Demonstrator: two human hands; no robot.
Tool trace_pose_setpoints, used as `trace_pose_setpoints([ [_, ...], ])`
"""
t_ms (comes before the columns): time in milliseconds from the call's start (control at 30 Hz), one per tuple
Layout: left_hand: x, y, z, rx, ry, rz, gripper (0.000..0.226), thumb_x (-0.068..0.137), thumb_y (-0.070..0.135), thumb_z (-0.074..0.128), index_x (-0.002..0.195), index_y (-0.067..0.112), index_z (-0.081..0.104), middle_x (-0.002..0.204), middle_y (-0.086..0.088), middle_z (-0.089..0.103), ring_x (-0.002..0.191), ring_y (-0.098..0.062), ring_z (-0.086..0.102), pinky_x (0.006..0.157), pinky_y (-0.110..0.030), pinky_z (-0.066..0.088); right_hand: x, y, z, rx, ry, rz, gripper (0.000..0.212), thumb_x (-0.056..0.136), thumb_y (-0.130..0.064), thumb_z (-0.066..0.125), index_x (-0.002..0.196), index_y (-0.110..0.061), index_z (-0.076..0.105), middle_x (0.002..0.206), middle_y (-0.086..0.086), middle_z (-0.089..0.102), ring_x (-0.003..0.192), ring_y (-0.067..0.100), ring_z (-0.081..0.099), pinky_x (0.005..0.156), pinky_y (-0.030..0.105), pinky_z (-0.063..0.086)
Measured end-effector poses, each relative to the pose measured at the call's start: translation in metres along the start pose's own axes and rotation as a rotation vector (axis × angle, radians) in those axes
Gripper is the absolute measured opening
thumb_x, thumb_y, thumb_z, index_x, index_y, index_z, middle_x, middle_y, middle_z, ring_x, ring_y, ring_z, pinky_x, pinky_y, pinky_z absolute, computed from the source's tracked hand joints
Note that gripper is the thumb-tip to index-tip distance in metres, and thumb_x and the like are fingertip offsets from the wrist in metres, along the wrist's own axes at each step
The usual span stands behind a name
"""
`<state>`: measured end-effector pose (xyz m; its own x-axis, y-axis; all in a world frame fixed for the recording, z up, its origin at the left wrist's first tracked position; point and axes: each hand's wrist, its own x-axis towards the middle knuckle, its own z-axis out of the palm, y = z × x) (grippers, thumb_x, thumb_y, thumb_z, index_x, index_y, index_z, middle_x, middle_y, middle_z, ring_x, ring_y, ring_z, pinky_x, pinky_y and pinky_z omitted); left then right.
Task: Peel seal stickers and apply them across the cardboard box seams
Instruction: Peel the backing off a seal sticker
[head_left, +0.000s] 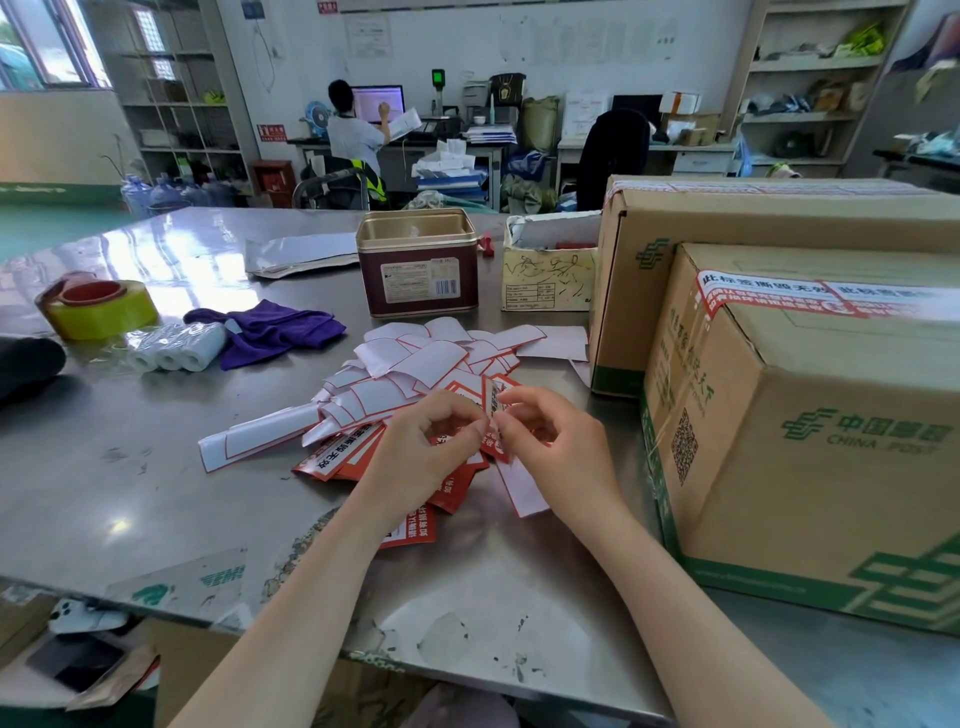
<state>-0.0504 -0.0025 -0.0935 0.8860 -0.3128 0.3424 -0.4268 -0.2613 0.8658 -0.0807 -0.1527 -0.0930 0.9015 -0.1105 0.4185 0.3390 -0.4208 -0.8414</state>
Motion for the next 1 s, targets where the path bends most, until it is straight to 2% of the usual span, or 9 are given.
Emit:
trace_pose_setpoints([
  [167, -0.0007, 0.0043, 0.0020, -0.014, 0.030, -0.045, 0.014, 0.091, 0.011, 0.054, 0.082, 0.018, 0.062, 0.090, -0.003, 0.065, 0.078, -0.003, 0.060, 0.069, -0.011, 0.047, 0.0001, 0.0020, 0.0020, -0.021, -0.042, -0.014, 0.015, 0.088, -0.021, 0.061, 0.098, -0.032, 0.057, 0.081, -0.025, 0.058, 0.076, -0.010, 0.058, 0.067, 0.002, 0.045],
  [267, -0.0005, 0.0056, 0.0029, -0.002, 0.019, -0.024, 0.013, 0.091, 0.009, 0.054, 0.082, 0.016, 0.060, 0.091, -0.004, 0.064, 0.078, 0.001, 0.058, 0.068, -0.007, 0.045, 0.0001, 0.0035, 0.0025, -0.038, -0.067, -0.022, 0.018, 0.089, -0.021, 0.060, 0.103, -0.031, 0.056, 0.081, -0.024, 0.057, 0.080, -0.006, 0.059, 0.069, 0.005, 0.047],
  [367, 0.0000, 0.0050, 0.0040, -0.041, 0.007, -0.019, 0.004, 0.089, 0.010, 0.060, 0.091, 0.012, 0.062, 0.092, -0.001, 0.064, 0.079, 0.002, 0.062, 0.072, -0.010, 0.049, 0.0005, 0.0048, 0.0025, -0.046, -0.069, -0.030, 0.021, 0.089, -0.021, 0.060, 0.109, -0.026, 0.058, 0.081, -0.025, 0.057, 0.079, -0.006, 0.059, 0.069, 0.006, 0.048],
  [500, 0.0006, 0.0033, 0.0045, -0.100, 0.010, -0.036, 0.015, 0.088, 0.010, 0.062, 0.097, 0.021, 0.060, 0.096, 0.002, 0.065, 0.083, -0.001, 0.065, 0.076, -0.015, 0.052, 0.0007, 0.0056, 0.0031, -0.031, -0.064, -0.035, 0.019, 0.089, -0.020, 0.060, 0.107, -0.028, 0.058, 0.080, -0.026, 0.057, 0.078, -0.008, 0.059, 0.069, 0.007, 0.050],
  [633, 0.0019, 0.0031, 0.0049, -0.070, 0.016, -0.032, 0.011, 0.088, 0.014, 0.063, 0.093, 0.023, 0.059, 0.096, 0.003, 0.064, 0.088, 0.000, 0.063, 0.075, -0.011, 0.050, 0.0004, 0.0031, 0.0020, -0.017, -0.063, -0.031, 0.017, 0.090, -0.020, 0.058, 0.102, -0.031, 0.053, 0.081, -0.024, 0.056, 0.078, -0.005, 0.058, 0.066, 0.003, 0.046],
  [833, 0.0028, 0.0016, 0.0043, -0.109, 0.011, -0.026, 0.011, 0.086, 0.015, 0.065, 0.091, 0.021, 0.058, 0.093, -0.001, 0.064, 0.086, -0.004, 0.063, 0.076, -0.015, 0.051, 0.0008, 0.0028, 0.0021, -0.013, -0.053, -0.020, 0.016, 0.090, -0.017, 0.057, 0.102, -0.027, 0.052, 0.080, -0.019, 0.056, 0.078, -0.002, 0.058, 0.064, 0.003, 0.045],
  [1000, 0.0029, 0.0012, 0.0033, -0.125, 0.024, -0.029, 0.011, 0.084, 0.014, 0.067, 0.089, 0.022, 0.061, 0.091, 0.004, 0.066, 0.084, -0.003, 0.064, 0.075, -0.016, 0.052, 0.0003, 0.0006, 0.0024, -0.023, -0.063, -0.020, 0.014, 0.091, -0.017, 0.055, 0.099, -0.028, 0.050, 0.079, -0.019, 0.054, 0.078, -0.001, 0.057, 0.062, 0.003, 0.044],
])
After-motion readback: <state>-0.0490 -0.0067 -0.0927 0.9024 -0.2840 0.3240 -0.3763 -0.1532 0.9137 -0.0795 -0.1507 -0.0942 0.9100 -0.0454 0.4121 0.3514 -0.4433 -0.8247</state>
